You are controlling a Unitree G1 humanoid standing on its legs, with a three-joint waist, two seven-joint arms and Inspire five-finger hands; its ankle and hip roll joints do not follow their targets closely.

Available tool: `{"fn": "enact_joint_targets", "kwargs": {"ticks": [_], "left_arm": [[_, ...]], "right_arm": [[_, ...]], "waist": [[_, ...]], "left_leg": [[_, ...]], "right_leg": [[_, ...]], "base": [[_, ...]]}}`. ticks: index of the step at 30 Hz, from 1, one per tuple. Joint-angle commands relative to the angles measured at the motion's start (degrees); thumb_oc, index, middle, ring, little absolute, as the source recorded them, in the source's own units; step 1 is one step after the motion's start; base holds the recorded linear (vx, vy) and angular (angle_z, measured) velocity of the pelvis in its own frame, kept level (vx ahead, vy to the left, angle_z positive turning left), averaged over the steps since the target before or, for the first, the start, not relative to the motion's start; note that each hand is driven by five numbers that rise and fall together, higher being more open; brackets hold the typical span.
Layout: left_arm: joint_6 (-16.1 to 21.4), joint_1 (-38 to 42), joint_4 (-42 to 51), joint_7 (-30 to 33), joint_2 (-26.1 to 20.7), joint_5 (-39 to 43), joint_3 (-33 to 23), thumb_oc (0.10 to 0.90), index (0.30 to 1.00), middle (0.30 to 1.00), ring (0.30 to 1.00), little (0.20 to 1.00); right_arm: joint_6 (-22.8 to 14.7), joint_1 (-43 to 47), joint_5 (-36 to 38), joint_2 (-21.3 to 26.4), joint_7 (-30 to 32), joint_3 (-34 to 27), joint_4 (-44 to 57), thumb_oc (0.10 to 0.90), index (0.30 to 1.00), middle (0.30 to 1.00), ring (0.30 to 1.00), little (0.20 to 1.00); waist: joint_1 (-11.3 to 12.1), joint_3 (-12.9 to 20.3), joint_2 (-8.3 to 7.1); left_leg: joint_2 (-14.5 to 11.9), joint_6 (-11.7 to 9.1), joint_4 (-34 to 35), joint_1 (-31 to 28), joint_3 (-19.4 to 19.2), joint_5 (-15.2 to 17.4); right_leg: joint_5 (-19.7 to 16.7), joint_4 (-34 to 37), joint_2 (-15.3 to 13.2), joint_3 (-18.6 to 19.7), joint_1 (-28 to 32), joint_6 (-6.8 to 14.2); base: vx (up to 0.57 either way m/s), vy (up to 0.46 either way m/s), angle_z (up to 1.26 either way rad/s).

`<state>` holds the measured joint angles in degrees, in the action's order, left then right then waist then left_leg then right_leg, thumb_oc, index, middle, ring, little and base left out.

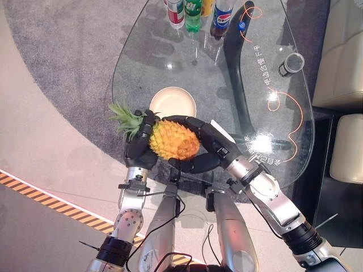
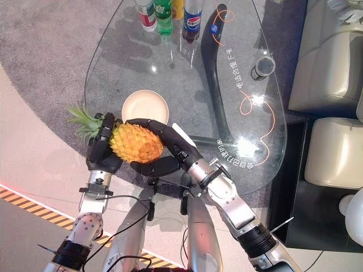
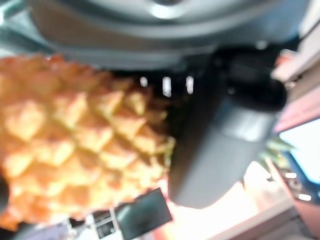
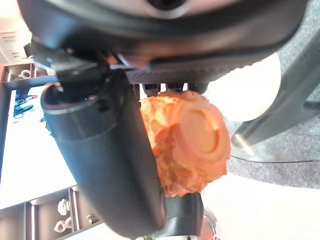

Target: Pick up the fruit to the plate

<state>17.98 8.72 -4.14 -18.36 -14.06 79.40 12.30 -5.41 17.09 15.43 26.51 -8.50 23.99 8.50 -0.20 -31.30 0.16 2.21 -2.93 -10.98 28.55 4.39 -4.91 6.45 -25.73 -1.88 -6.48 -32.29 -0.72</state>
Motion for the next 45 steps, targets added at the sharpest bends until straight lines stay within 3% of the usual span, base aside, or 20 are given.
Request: {"fn": "enact_joint_targets", "kwargs": {"ticks": [1, 7, 26, 45], "left_arm": [[5.39, 0.85, 10.9, -8.54, -0.75, -0.15, -10.07, 0.1, 0.3, 0.3, 0.3, 0.2], [5.48, 0.17, 11.33, -8.71, -1.02, -0.39, -10.96, 0.1, 0.3, 0.3, 0.3, 0.2], [5.31, -0.72, 12.03, -8.89, -2.39, -0.72, -13.92, 0.1, 0.3, 0.3, 0.3, 0.2], [4.51, -0.92, 13.14, -7.53, -2.46, -1.69, -15.7, 0.1, 0.3, 0.3, 0.3, 0.2]], "right_arm": [[0.29, -2.23, -4.3, 2.22, 10.65, -12.97, 1.81, 0.8, 0.9, 0.9, 0.9, 0.9], [3.47, -3.7, -9.37, 3.81, 12.39, -14.6, 2.33, 0.8, 0.9, 0.9, 0.9, 0.9], [11.46, -6.54, -15.84, 6.88, 14.35, -17.68, 2.48, 0.8, 0.9, 0.9, 0.9, 0.9], [20.92, -7.77, -27.03, 7.62, 23.27, -21.46, 2.44, 0.8, 0.9, 0.9, 0.9, 0.9]], "waist": [[0.19, 1.51, -1.46], [0.02, 1.51, -1.62], [-0.04, 1.51, -2.17], [-0.4, 1.51, -2.4]], "left_leg": [[2.03, 1.49, -5.93, -0.38, -2.91, 5.15], [1.88, 1.45, -5.68, -0.45, -3.05, 5.05], [1.32, 1.29, -5.2, -0.77, -3.55, 5.14], [0.92, 1.29, -5.18, -1.32, -4.0, 5.46]], "right_leg": [[-5.13, 8.17, 1.33, 1.44, 4.16, 3.2], [-5.18, 8.36, 1.41, 1.39, 4.26, 3.2], [-4.86, 8.22, 1.49, 1.08, 4.37, 3.3], [-4.7, 8.18, 1.8, 1.39, 4.8, 3.28]], "base": [[0.01, -0.002, -0.04], [0.0, -0.003, -0.02], [0.0, 0.0, 0.0], [0.0, 0.0, 0.0]]}}
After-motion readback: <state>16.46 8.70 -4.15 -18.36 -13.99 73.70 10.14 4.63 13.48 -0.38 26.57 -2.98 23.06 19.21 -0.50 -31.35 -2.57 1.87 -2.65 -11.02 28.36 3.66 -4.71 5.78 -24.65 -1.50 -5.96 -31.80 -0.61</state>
